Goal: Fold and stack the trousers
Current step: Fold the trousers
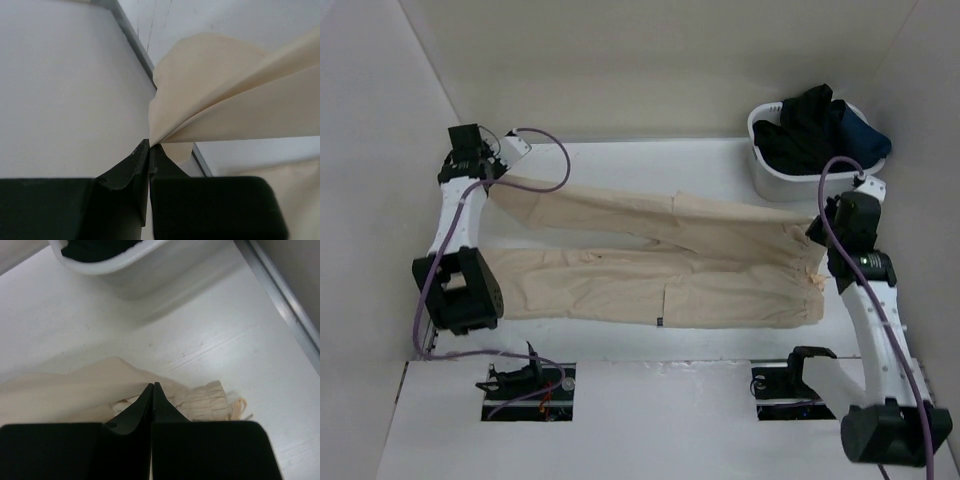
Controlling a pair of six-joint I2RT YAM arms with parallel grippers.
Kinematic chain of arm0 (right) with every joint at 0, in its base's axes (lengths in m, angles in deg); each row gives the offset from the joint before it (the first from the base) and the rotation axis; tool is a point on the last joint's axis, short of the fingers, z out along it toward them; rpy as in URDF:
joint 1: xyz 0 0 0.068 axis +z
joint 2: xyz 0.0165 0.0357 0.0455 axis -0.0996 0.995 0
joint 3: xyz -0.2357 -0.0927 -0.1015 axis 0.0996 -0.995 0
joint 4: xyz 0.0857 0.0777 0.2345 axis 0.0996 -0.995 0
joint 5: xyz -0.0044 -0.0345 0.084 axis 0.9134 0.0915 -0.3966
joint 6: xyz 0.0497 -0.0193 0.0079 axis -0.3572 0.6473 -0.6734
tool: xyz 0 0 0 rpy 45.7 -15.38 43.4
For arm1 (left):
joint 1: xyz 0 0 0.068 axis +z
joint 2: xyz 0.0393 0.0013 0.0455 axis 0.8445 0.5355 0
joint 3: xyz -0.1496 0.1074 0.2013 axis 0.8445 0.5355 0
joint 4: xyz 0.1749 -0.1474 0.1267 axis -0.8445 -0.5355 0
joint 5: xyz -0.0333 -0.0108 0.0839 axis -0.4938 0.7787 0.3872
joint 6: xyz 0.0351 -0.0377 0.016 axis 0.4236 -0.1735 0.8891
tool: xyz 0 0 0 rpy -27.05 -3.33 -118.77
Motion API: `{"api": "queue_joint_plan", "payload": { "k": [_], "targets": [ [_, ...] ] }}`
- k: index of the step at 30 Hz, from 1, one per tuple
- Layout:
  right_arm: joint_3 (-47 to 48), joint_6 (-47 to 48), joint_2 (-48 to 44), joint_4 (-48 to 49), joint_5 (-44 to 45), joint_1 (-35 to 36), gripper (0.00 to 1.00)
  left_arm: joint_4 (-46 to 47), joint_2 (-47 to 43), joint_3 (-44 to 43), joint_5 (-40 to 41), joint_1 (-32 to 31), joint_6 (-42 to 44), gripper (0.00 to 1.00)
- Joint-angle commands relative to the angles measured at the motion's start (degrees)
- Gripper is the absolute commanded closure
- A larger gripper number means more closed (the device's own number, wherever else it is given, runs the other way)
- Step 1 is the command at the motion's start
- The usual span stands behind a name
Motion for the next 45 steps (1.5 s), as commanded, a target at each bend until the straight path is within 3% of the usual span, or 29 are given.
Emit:
{"api": "queue_joint_plan", "payload": {
  "k": [1,6,11,20,22,24,27,31,35,39,45],
  "targets": [
    [-5.34,-6.82,-6.73,-10.34,6.06,2.38,1.00,1.06,-13.35,7.45,2.76,5.20,3.44,1.00],
    [-12.47,-18.43,-15.43,-19.76,5.80,10.03,1.00,1.06,-25.13,22.48,1.19,11.71,5.02,1.00],
    [-8.17,-22.14,-17.48,-26.88,9.84,14.53,1.00,-2.53,-32.96,30.49,-1.10,16.02,5.46,1.00],
    [-8.88,-29.78,-18.36,-35.58,10.28,26.82,0.97,-3.42,-41.05,46.05,1.08,16.46,7.74,1.00],
    [-8.61,-31.63,-18.44,-39.62,10.37,28.84,0.79,-3.86,-42.20,47.64,2.84,16.46,9.06,0.99],
    [-7.56,-34.52,-20.19,-42.96,10.11,31.57,0.49,-5.52,-42.82,48.17,3.82,16.12,10.20,0.95],
    [-6.15,-39.97,-23.00,-48.24,9.32,33.16,0.34,-9.47,-42.99,47.82,4.61,15.50,11.43,0.82],
    [-8.07,-55.58,-26.87,-48.96,7.73,32.29,0.27,-9.58,-42.73,47.56,6.72,15.41,12.93,0.66],
    [-12.73,-71.43,-25.57,-42.74,12.90,27.02,0.28,-5.54,-41.85,47.82,7.42,16.55,14.42,0.61],
    [-17.39,-72.86,-17.06,-32.81,14.68,22.28,0.26,-4.48,-40.36,47.82,7.34,17.60,14.87,0.60],
    [-21.70,-71.72,-3.52,-20.23,8.10,13.05,0.23,-0.96,-37.90,48.00,6.46,21.47,15.48,0.57]
  ]
}}
